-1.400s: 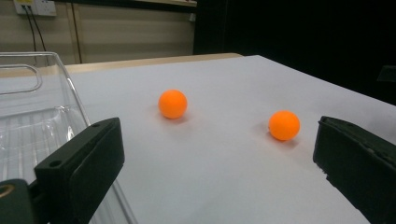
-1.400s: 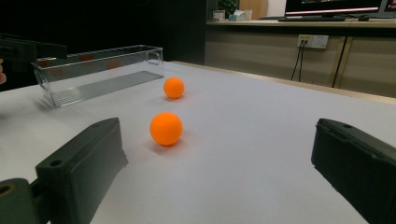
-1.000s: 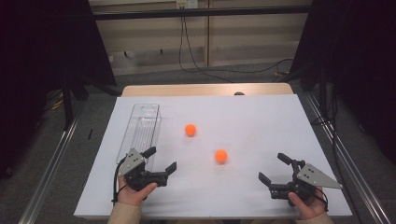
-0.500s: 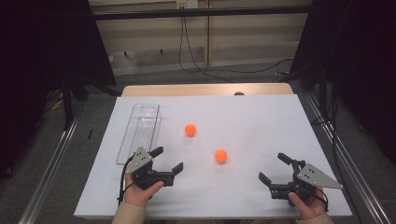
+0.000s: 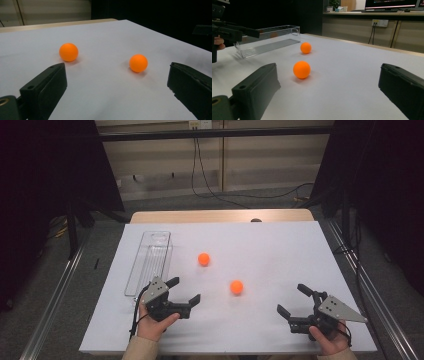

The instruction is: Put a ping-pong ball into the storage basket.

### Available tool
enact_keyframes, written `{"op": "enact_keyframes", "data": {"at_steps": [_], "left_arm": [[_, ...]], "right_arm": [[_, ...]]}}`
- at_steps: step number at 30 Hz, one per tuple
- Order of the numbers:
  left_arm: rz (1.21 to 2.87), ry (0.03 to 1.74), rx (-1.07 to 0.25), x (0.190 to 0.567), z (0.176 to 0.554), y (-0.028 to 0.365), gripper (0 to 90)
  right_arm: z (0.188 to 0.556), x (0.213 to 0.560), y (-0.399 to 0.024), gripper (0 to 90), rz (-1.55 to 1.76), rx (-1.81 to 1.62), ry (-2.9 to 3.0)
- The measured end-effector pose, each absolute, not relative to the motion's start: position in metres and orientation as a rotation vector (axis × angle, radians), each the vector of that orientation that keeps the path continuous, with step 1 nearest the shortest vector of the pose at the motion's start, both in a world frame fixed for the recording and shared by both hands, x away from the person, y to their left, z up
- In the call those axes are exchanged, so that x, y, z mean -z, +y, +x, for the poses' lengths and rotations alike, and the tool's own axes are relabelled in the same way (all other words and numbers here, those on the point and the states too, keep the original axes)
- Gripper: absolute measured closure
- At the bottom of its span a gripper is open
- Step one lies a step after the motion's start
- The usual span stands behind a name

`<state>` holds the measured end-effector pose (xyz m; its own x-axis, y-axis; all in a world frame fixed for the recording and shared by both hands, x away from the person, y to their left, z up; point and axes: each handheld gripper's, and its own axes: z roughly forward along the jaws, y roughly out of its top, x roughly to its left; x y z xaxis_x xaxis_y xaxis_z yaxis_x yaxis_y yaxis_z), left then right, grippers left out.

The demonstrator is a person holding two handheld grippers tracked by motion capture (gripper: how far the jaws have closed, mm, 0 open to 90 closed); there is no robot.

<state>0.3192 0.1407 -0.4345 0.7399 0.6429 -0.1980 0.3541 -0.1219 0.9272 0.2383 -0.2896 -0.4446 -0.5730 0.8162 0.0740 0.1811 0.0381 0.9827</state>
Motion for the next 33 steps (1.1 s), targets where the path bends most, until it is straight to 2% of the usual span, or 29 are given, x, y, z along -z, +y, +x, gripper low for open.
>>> {"op": "enact_keyframes", "data": {"at_steps": [33], "left_arm": [[1.793, 0.768, -0.256, 0.440, 0.326, 0.117, 2.8]], "right_arm": [[0.238, 0.444, -0.289, 2.1, 0.995, -1.573, 1.801]]}}
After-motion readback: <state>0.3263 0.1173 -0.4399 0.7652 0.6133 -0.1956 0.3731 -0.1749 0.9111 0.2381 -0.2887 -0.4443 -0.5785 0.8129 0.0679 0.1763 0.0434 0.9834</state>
